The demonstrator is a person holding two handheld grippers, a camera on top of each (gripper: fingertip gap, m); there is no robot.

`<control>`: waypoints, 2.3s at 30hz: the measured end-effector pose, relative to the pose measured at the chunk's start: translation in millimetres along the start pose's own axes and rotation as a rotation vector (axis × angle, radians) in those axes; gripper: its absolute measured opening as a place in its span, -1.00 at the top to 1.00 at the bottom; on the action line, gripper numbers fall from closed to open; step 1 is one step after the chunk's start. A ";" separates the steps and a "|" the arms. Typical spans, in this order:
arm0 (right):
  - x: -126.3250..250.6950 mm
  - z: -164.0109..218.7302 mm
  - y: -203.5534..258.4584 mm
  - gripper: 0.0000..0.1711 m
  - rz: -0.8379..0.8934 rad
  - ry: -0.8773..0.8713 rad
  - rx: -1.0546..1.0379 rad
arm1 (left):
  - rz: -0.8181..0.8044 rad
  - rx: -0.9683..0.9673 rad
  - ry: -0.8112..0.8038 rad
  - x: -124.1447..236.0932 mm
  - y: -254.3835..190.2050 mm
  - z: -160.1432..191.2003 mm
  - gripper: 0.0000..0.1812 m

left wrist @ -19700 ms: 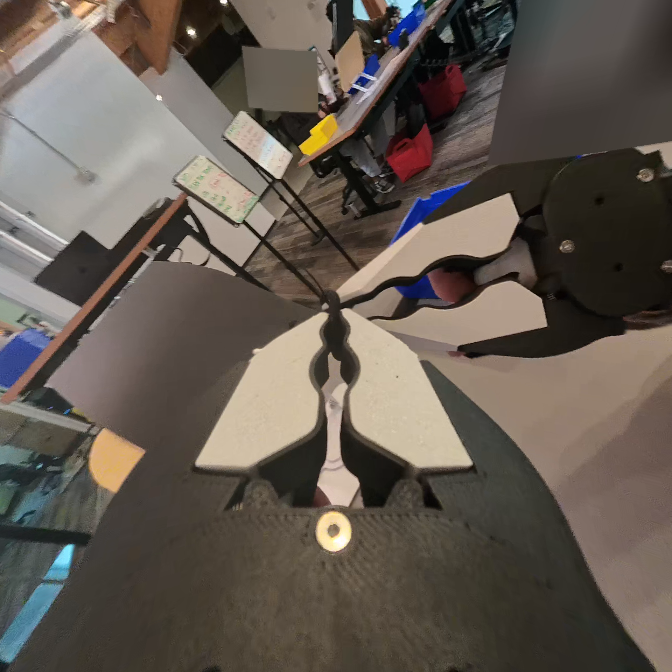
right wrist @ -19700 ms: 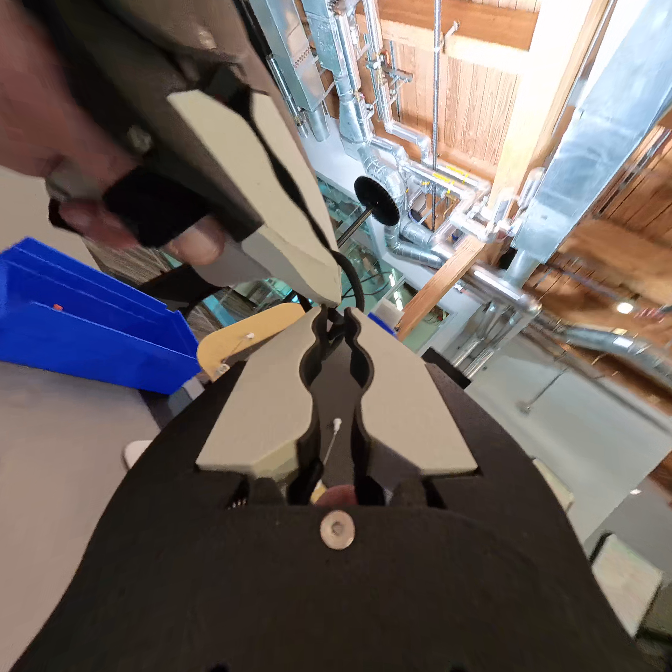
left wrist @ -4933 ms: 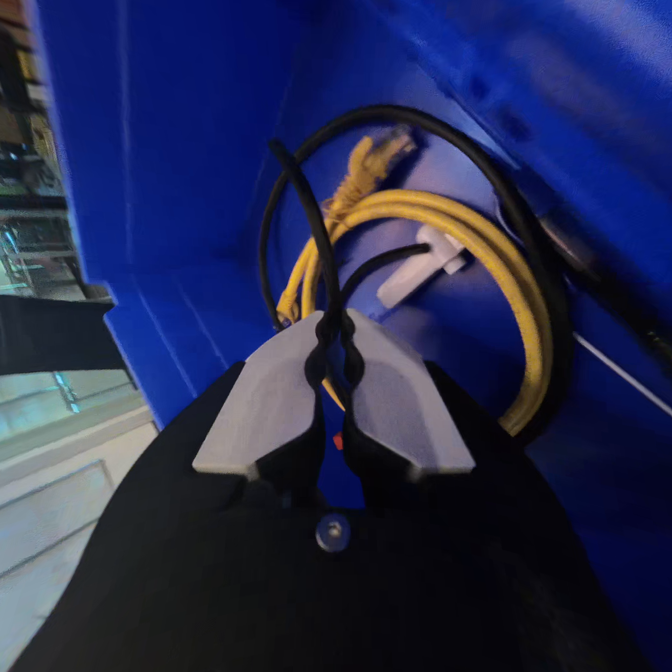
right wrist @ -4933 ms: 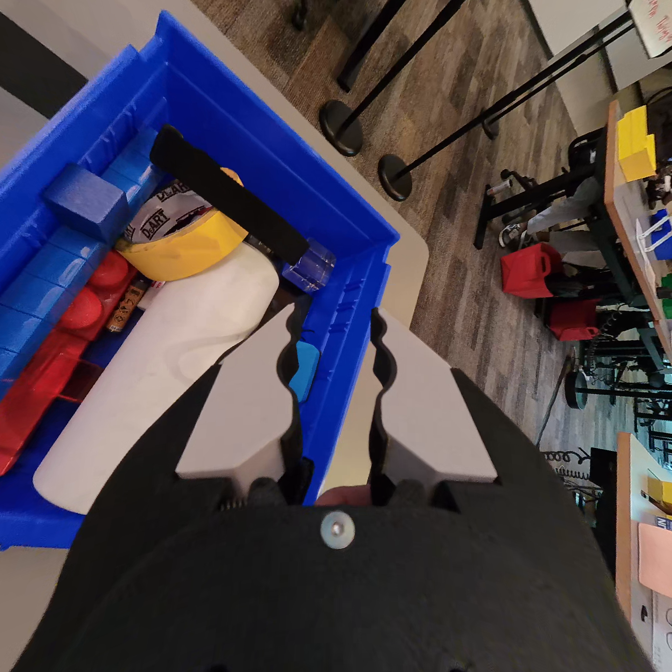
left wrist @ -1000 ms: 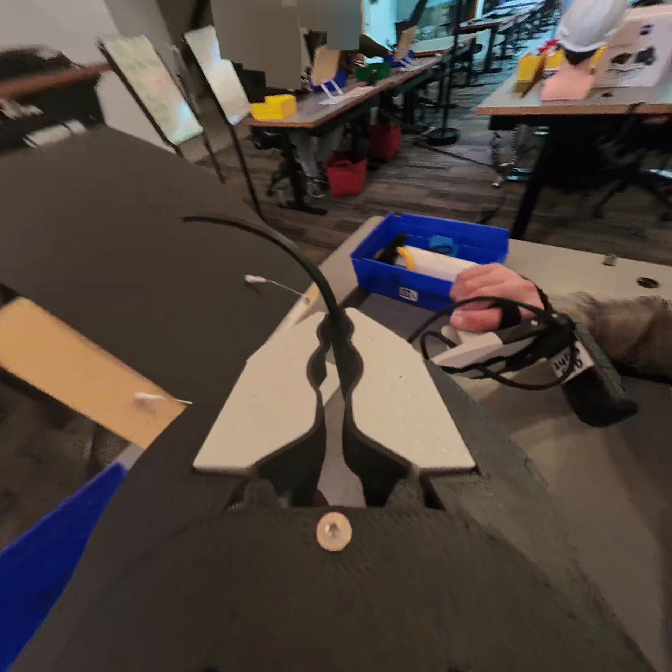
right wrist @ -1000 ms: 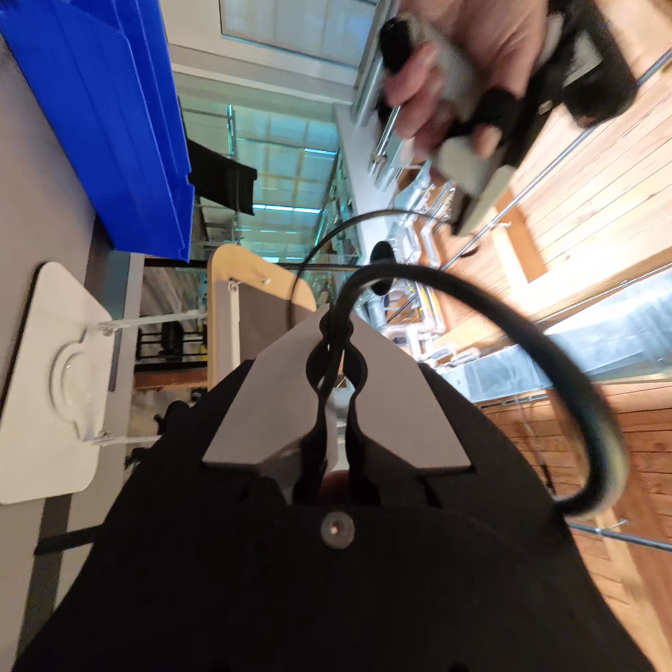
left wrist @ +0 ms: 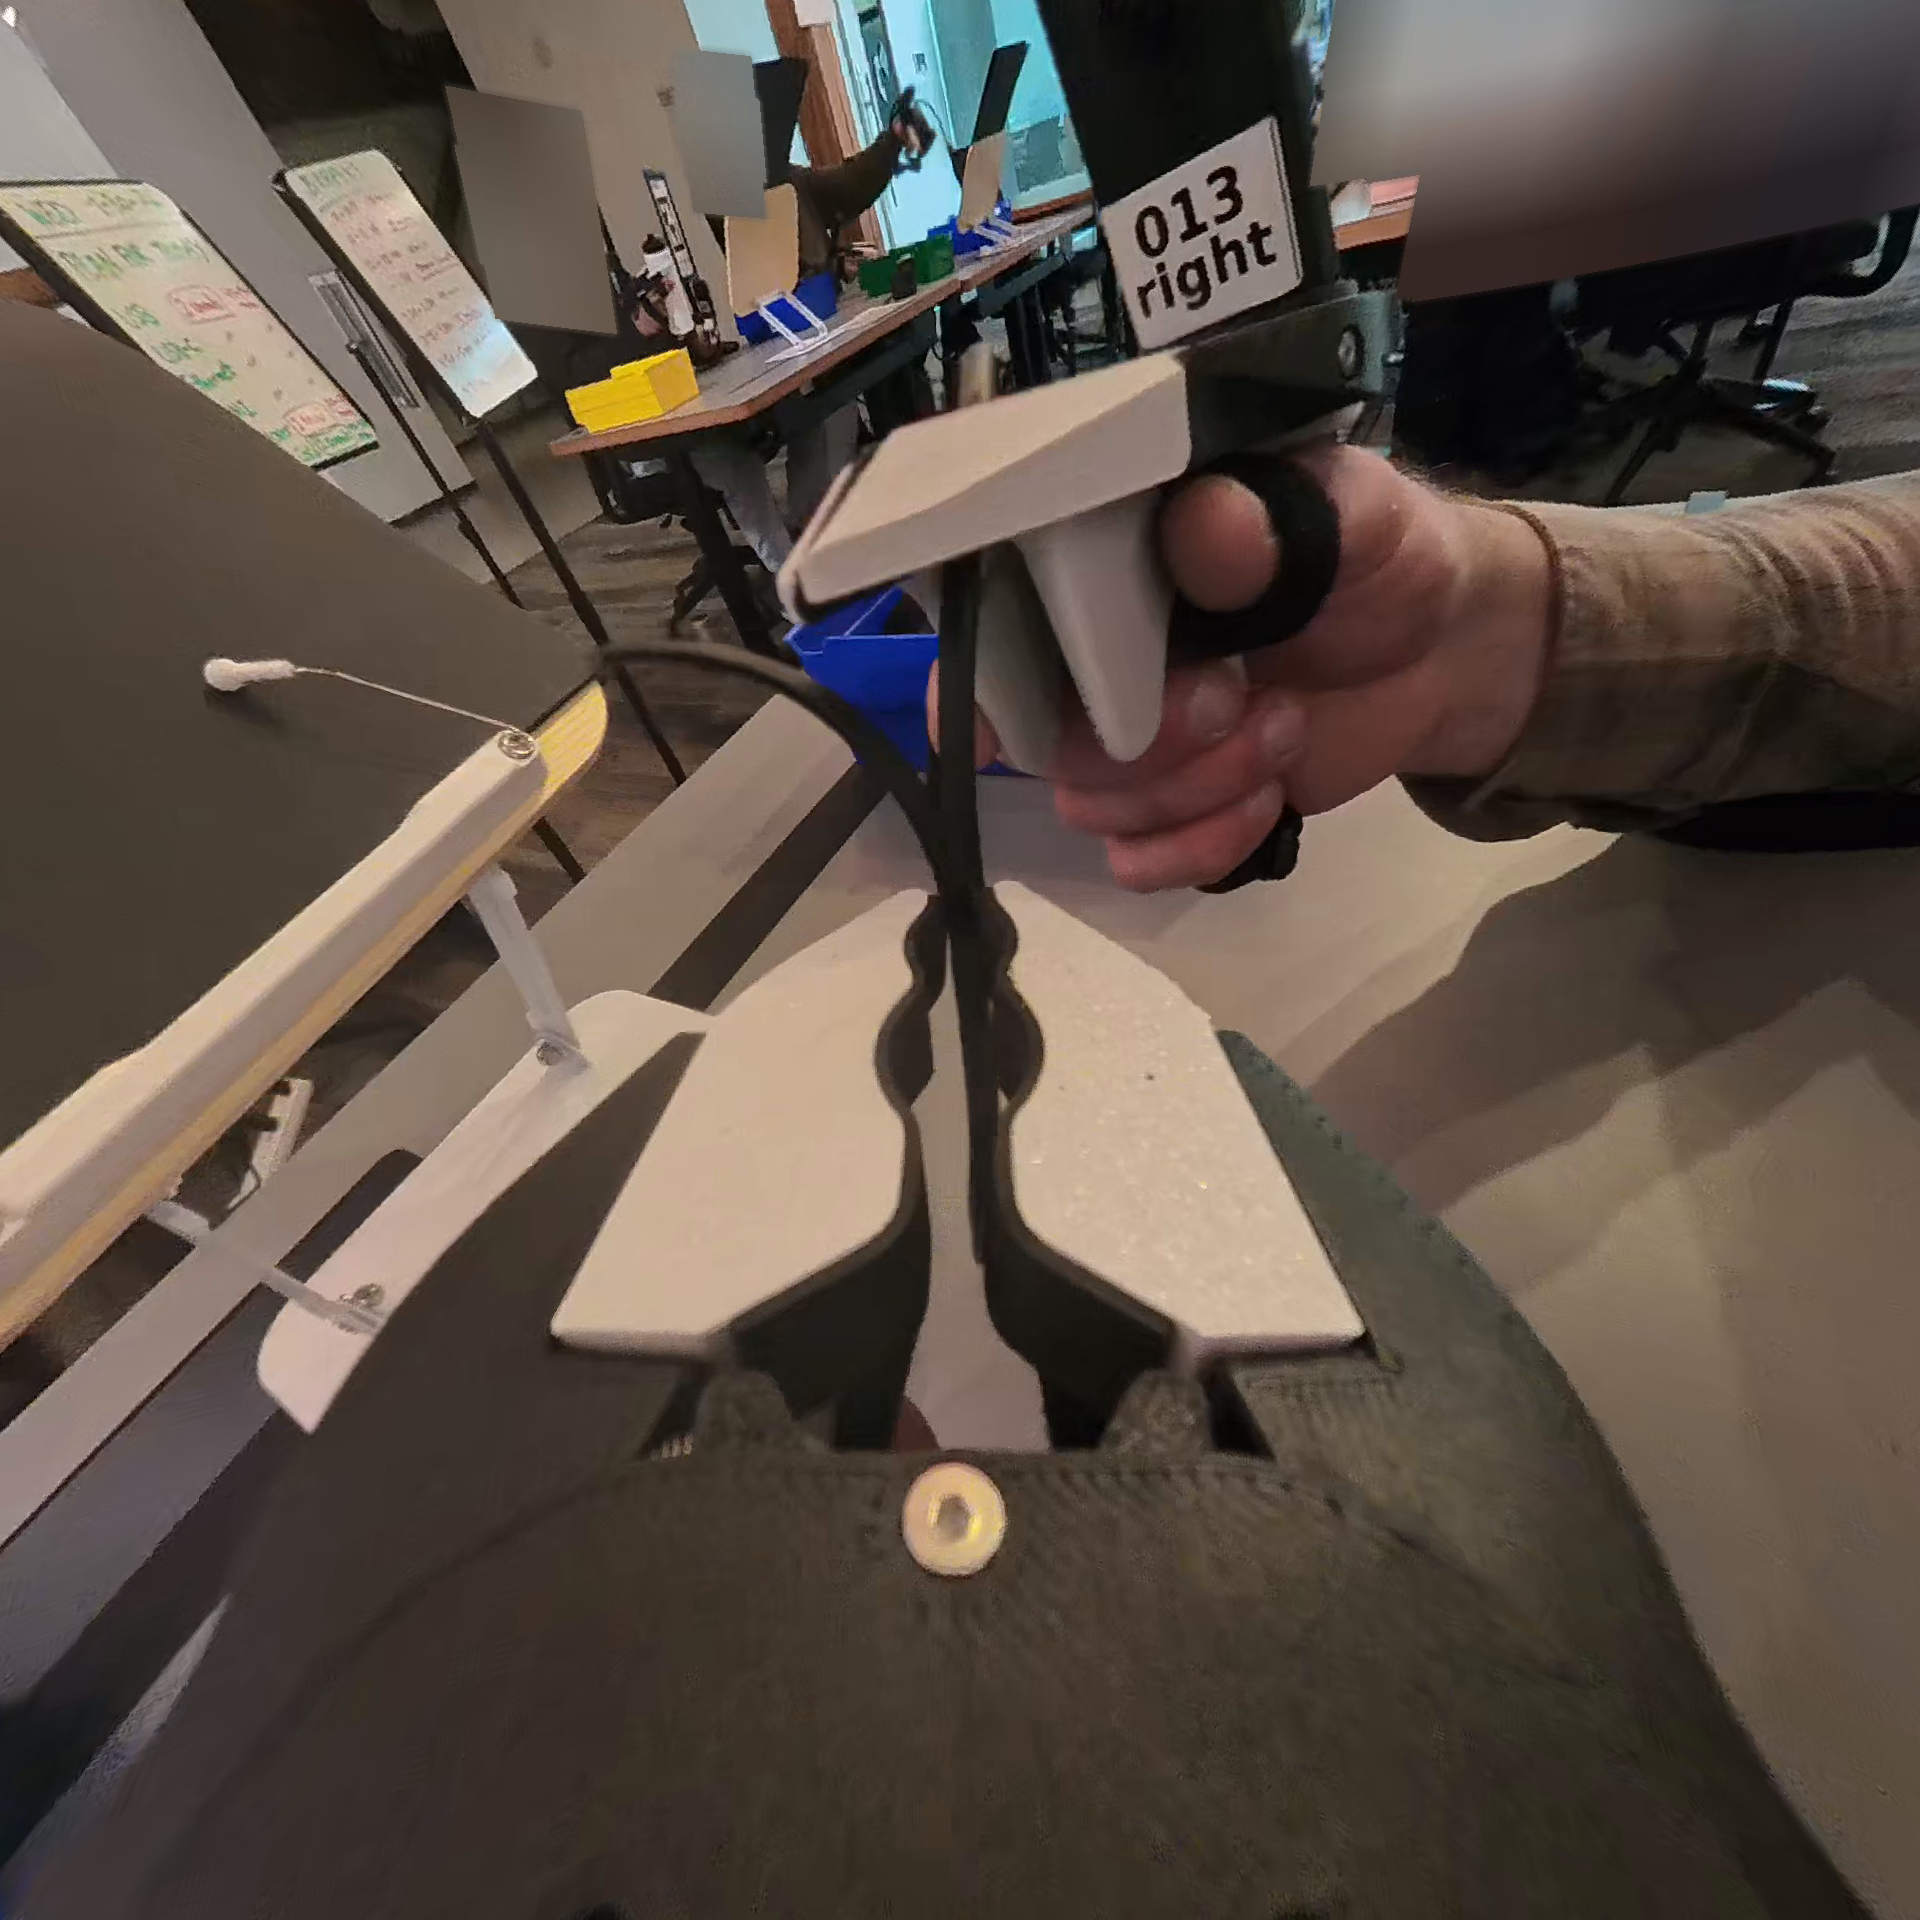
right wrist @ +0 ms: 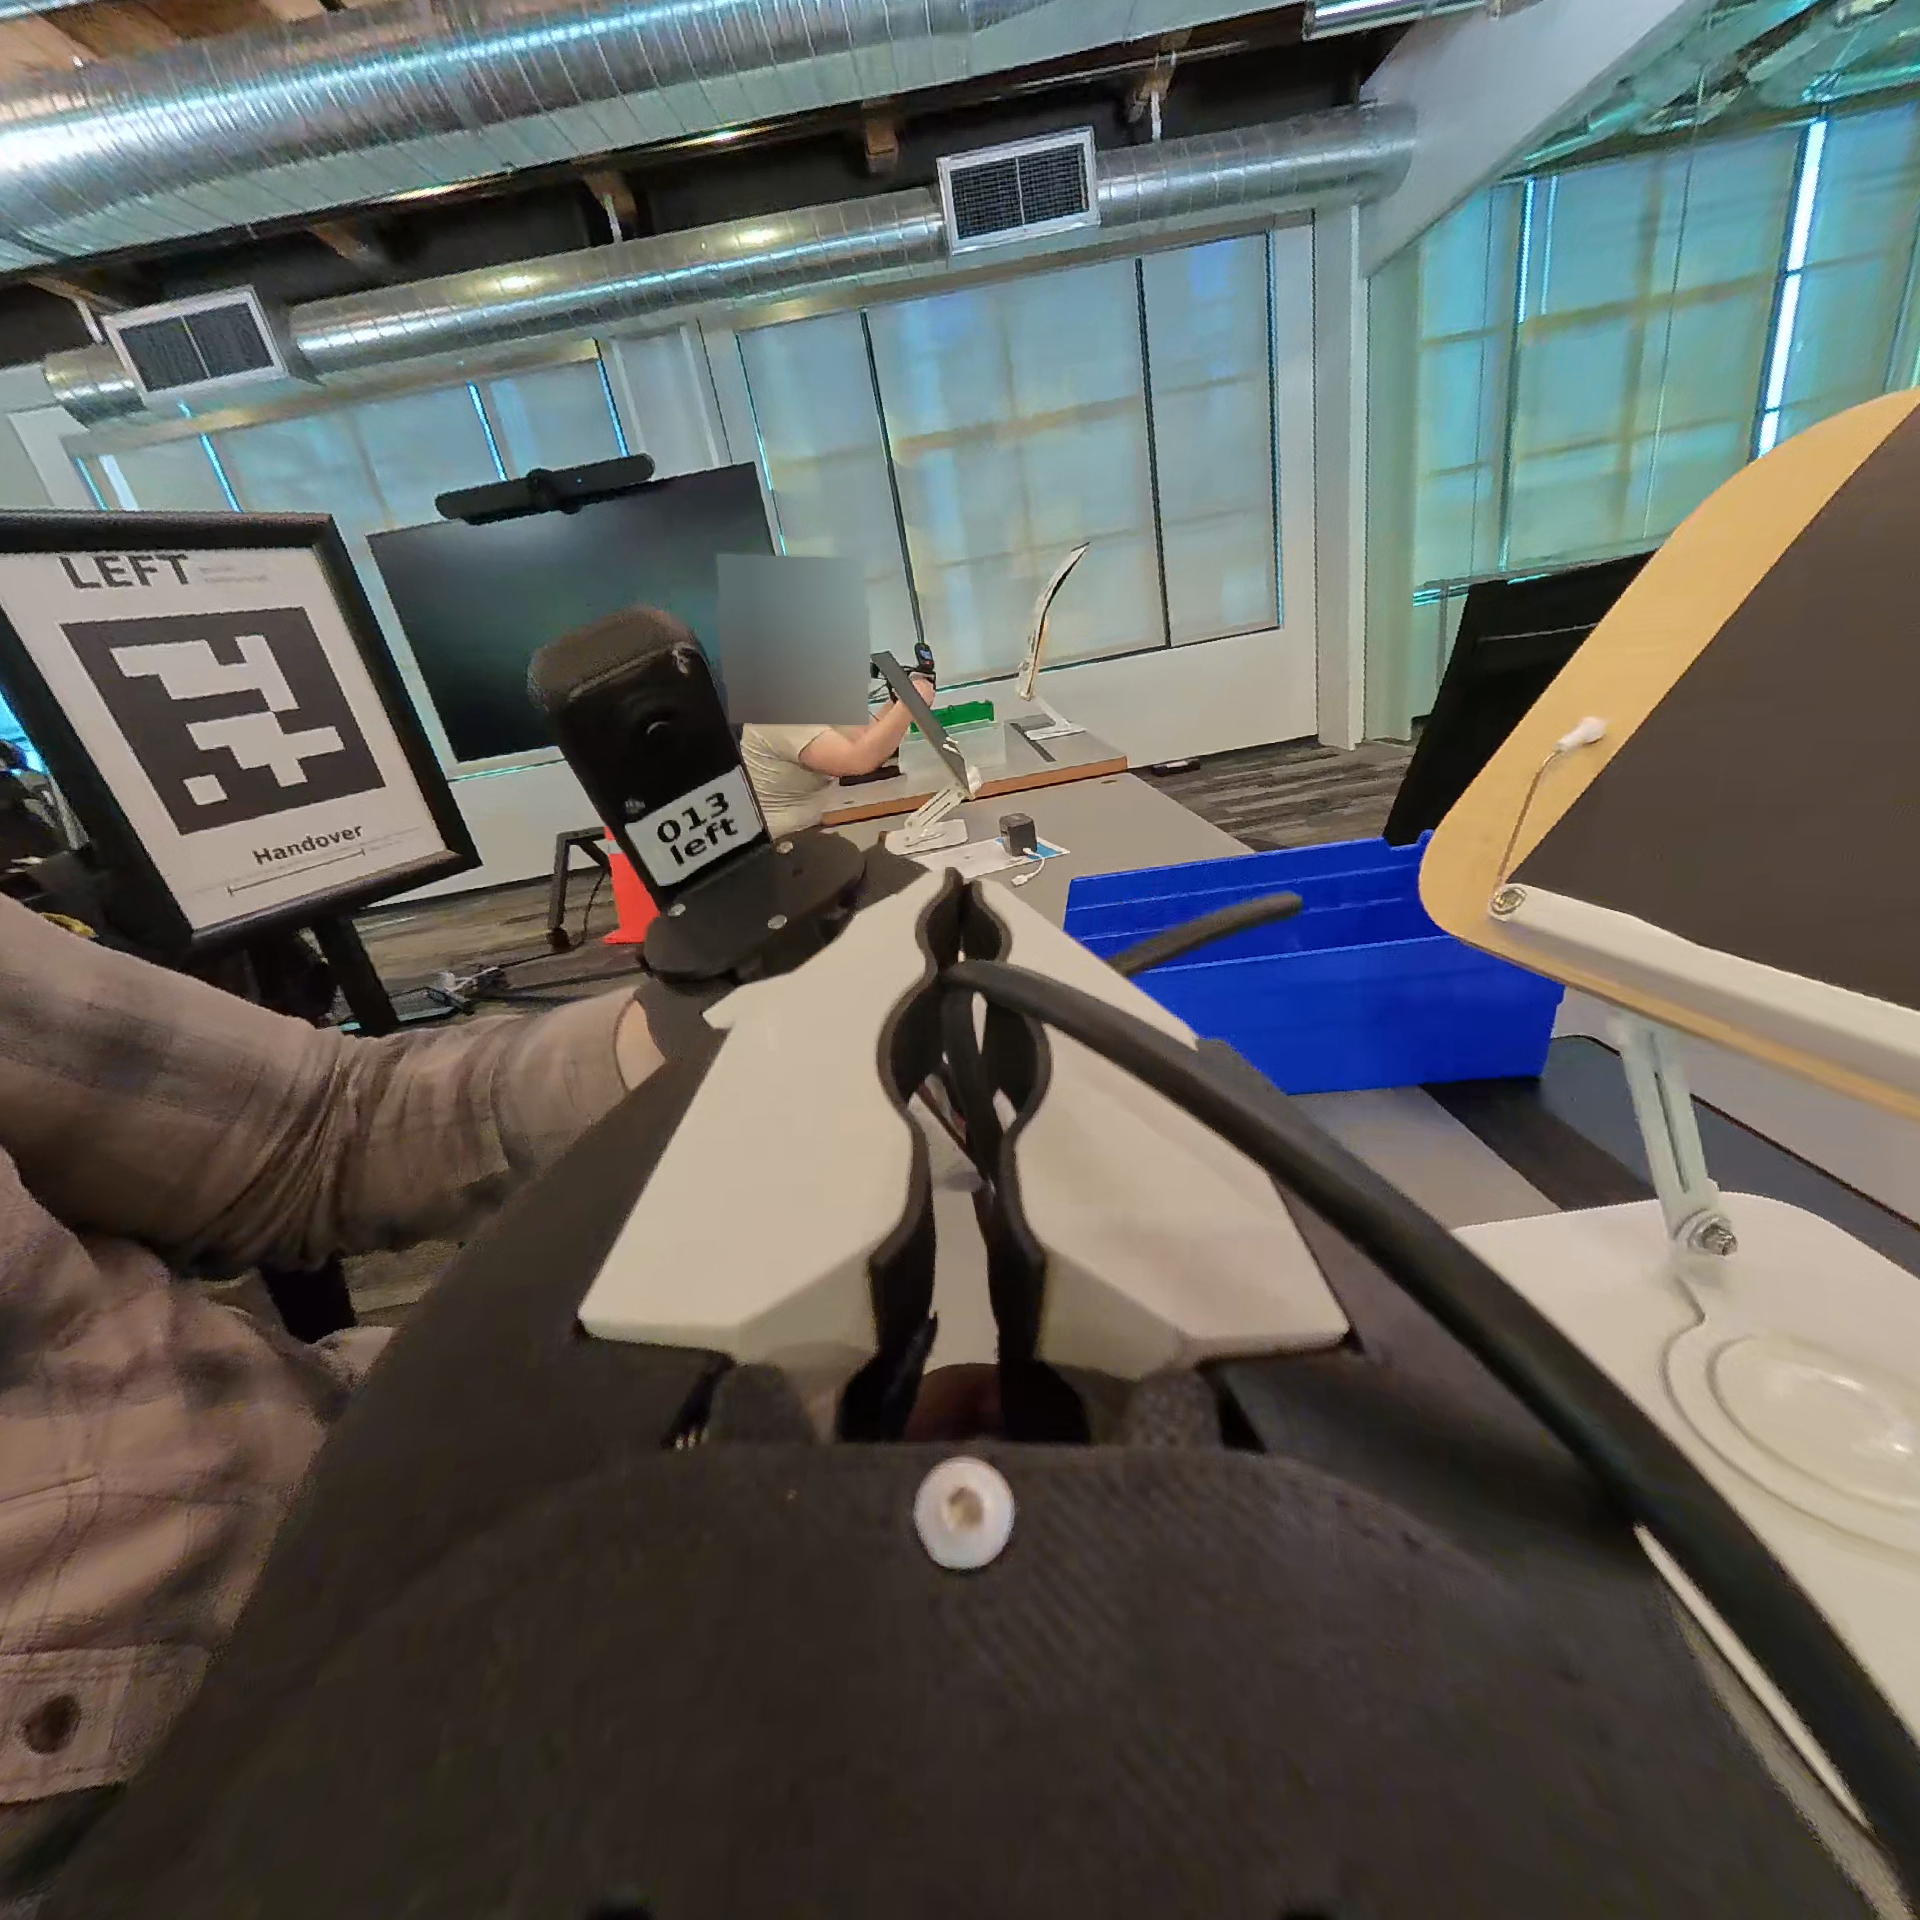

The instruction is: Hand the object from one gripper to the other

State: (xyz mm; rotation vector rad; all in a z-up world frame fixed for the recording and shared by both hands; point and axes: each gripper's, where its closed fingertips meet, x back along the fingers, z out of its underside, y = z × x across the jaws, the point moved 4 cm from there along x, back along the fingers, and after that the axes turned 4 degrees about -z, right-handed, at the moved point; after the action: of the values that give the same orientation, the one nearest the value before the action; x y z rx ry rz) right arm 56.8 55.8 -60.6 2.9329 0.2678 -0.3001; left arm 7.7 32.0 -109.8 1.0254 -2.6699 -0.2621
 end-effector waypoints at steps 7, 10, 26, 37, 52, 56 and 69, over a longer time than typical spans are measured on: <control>-4.4 8.8 -0.5 1.00 -0.014 0.014 -0.053 | -0.009 0.014 -0.033 -5.6 -4.4 1.3 0.86; -7.2 12.1 1.9 1.00 -0.025 0.020 -0.064 | -0.002 0.040 -0.020 -11.3 -8.2 4.2 0.85; 14.1 60.5 8.4 0.05 -0.097 0.628 -0.020 | -0.161 0.291 0.159 -1.2 23.9 51.1 0.95; 60.3 123.6 15.0 0.42 -0.222 1.144 0.424 | -0.042 0.707 0.272 -8.8 4.7 107.1 0.95; 19.3 219.4 -12.9 0.40 0.037 1.205 0.132 | -0.118 0.897 0.284 3.9 3.7 142.3 0.95; 16.2 220.5 -15.1 0.71 0.067 1.182 0.130 | -0.128 0.915 0.286 4.8 2.1 146.3 0.95; 11.9 179.8 -22.0 1.00 0.004 0.942 0.086 | -0.171 0.842 0.115 26.6 16.1 121.0 0.80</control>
State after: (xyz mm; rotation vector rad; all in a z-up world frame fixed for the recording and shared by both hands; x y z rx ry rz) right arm 31.0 43.6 -239.8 2.9170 0.3618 1.1138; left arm -59.0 34.5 -215.4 1.4172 -2.5915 0.9373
